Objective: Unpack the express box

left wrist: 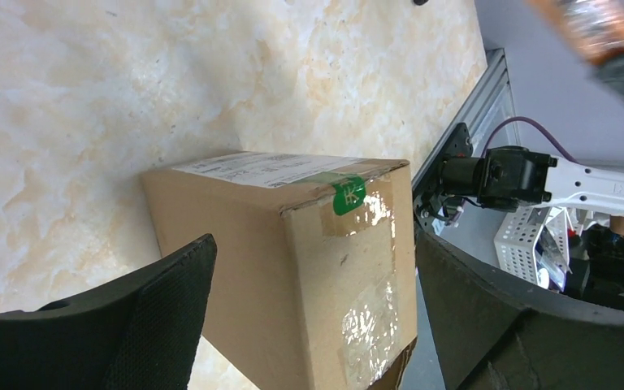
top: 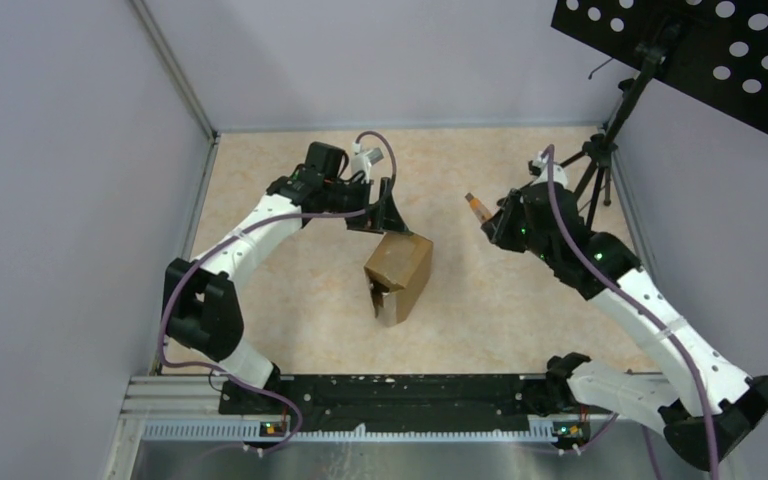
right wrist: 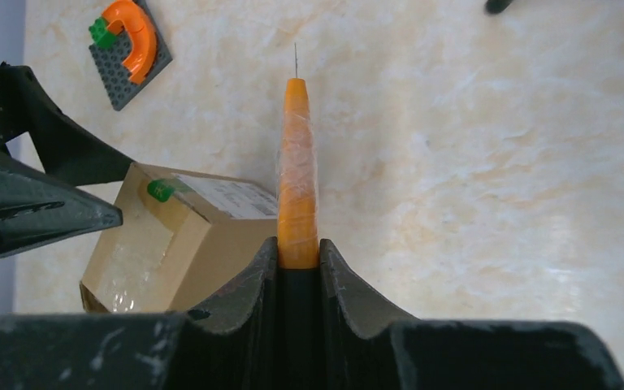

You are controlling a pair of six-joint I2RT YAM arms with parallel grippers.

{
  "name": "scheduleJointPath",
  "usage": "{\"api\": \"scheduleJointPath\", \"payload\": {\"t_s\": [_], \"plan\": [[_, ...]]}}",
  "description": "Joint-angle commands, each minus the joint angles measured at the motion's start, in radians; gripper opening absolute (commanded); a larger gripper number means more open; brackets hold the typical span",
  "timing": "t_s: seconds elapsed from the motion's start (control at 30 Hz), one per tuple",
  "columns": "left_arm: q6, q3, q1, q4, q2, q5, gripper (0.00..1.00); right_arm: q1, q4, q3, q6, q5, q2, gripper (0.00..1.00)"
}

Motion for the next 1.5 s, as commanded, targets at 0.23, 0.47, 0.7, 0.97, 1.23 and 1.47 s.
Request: {"api": "scheduleJointPath", "payload": {"t_s": [0.23, 0.47, 0.7, 0.97, 1.23, 1.47], "plan": [[0.019, 0.055, -0.005, 0.003, -0.062, 0.009, 0.97, -0.195, 0.731, -0.569, 0.343, -0.331, -0.112, 0.00], [0.040, 0.041, -0.005, -0.006, -0.102, 0.006, 0.98, -0.276, 0.976, -0.792, 0.414, -0.389, -0.099, 0.00], [0.071, -0.017, -0.006, 0.008, -0.159, -0.045, 0.98, -0.334, 1.039, -0.902, 0.418, -0.433, -0.045, 0.00], [0.109, -0.058, -0.014, -0.010, -0.166, -0.107, 0.98, -0.346, 1.075, -0.997, 0.439, -0.450, -0.041, 0.07], [0.123, -0.066, -0.032, -0.010, -0.145, -0.118, 0.98, -0.360, 0.920, -1.007, 0.407, -0.431, -0.112, 0.43], [0.129, -0.056, -0.043, -0.010, -0.134, -0.145, 0.98, -0.359, 0.719, -0.978, 0.363, -0.388, -0.162, 0.61]]}}
